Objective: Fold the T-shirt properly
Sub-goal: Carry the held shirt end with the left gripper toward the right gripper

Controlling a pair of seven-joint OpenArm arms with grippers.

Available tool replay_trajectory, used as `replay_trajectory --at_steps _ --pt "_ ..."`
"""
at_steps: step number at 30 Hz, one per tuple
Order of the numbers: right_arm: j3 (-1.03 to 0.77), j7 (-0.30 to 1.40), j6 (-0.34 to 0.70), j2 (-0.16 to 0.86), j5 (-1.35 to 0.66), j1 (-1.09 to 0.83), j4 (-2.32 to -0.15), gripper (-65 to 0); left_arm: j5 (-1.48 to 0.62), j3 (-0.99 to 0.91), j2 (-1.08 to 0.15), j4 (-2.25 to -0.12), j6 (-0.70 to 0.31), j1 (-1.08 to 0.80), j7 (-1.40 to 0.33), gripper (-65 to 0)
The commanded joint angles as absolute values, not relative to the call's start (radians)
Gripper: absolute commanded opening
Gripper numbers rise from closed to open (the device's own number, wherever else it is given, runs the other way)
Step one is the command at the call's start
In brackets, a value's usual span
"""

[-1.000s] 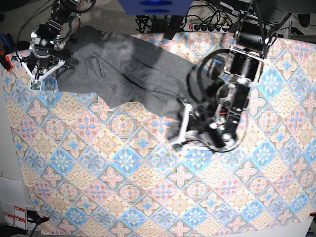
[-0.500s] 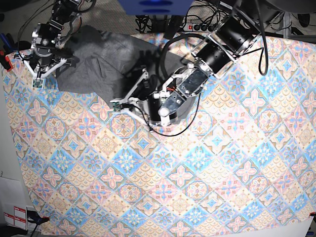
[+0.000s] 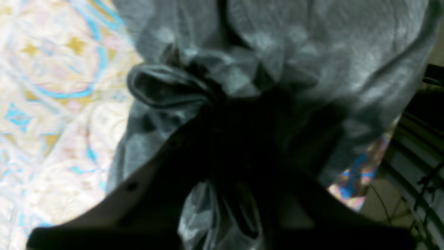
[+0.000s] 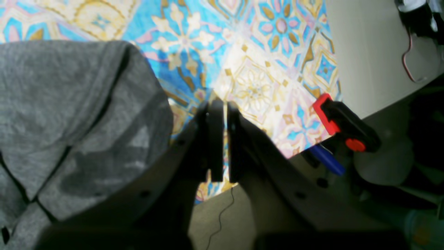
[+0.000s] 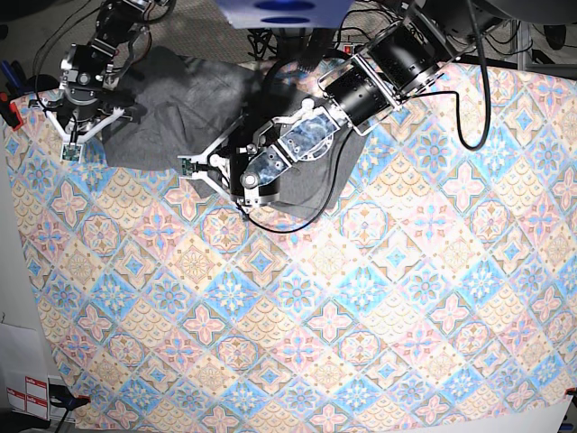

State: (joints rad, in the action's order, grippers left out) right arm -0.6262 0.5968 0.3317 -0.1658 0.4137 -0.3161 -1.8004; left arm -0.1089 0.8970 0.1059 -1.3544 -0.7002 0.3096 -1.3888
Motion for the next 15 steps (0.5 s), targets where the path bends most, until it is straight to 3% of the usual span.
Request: replay_trajectory --at_steps 1,3,7,9,15 --pt "-0.627 0.581 0.323 -0.157 0.412 -0.312 -1.816 -62.7 -0.110 0.891 0.128 -1.368 -0.698 0.331 -1.372 -65.0" --pt "-0.627 0.581 0.323 -0.157 0.412 -0.312 -1.816 -62.7 -0.110 0.892 0.127 -1.366 -0.698 0.331 -1.372 -61.3" --pt "-0.627 0.581 0.323 -0.157 0.412 -0.311 -1.816 -62.7 -0.114 0.897 0.127 -1.371 -0.698 0.320 -1.360 -40.9" --pt "-0.627 0.581 0.323 -0.157 0.412 -0.311 -1.816 -62.7 -0.119 0.897 0.125 -1.379 -0.698 0.309 -1.322 -35.0" --pt "-0.627 0.582 0.323 -0.157 0.412 -0.305 -1.816 -62.7 -0.120 0.989 0.128 -1.386 -0.698 0.288 -1.207 -40.1"
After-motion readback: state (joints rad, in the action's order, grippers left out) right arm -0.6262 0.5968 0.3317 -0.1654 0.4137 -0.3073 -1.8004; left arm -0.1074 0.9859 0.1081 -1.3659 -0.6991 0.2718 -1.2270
